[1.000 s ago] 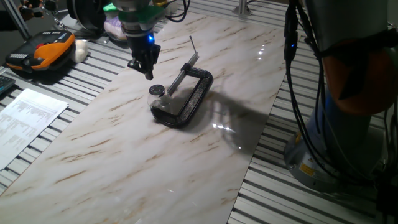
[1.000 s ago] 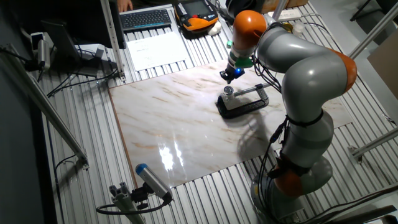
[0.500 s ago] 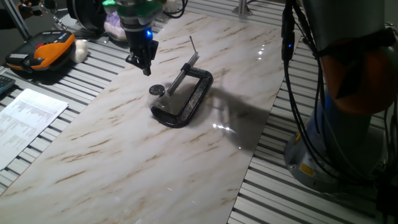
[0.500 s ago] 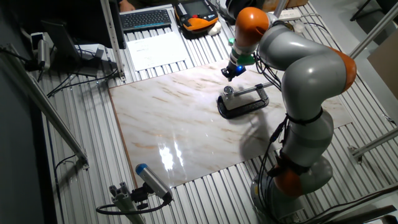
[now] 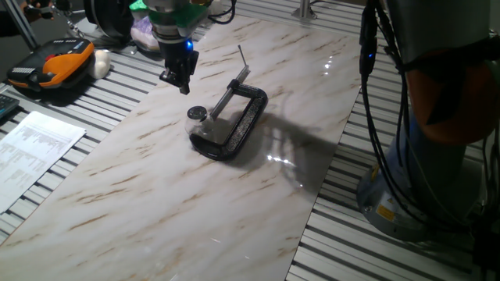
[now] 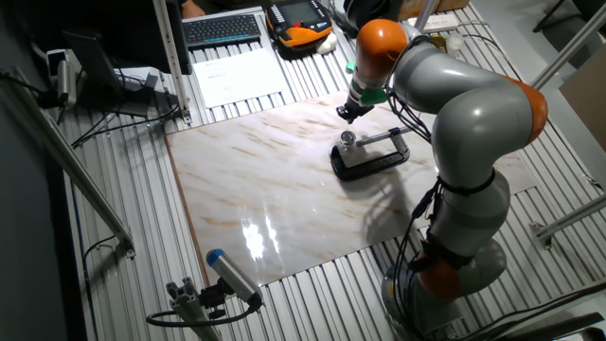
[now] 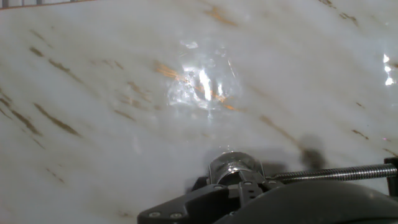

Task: Unscrew the lid from the jar

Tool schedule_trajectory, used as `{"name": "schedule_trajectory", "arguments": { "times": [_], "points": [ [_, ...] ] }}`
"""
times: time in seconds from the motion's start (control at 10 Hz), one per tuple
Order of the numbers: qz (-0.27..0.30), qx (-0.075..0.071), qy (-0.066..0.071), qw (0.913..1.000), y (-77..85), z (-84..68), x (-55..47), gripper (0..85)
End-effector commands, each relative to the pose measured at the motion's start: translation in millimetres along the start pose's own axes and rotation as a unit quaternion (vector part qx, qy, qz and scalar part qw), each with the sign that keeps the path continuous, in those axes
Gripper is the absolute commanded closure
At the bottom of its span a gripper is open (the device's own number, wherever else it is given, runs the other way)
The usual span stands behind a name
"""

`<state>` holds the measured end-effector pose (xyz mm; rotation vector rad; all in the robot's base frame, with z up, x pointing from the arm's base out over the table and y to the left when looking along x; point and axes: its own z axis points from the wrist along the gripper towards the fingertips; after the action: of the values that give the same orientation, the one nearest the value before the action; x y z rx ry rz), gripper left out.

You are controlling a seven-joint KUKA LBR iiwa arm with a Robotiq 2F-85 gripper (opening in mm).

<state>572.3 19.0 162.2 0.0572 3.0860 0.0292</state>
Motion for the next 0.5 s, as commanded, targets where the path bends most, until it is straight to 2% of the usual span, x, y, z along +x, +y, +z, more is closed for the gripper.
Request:
{"name": "schedule_trajectory", "arguments": {
  "times": [0.0, 0.2, 0.4],
  "points": [
    [0.001, -0.002, 0.0, 1.0, -0.1, 0.0, 0.0, 85.0],
    [0.007, -0.008, 0.0, 0.9999, -0.1, 0.0, 0.0, 85.0],
    [0.014, -0.009, 0.019, 0.9997, -0.1, 0.0, 0.0, 85.0]
  ]
}}
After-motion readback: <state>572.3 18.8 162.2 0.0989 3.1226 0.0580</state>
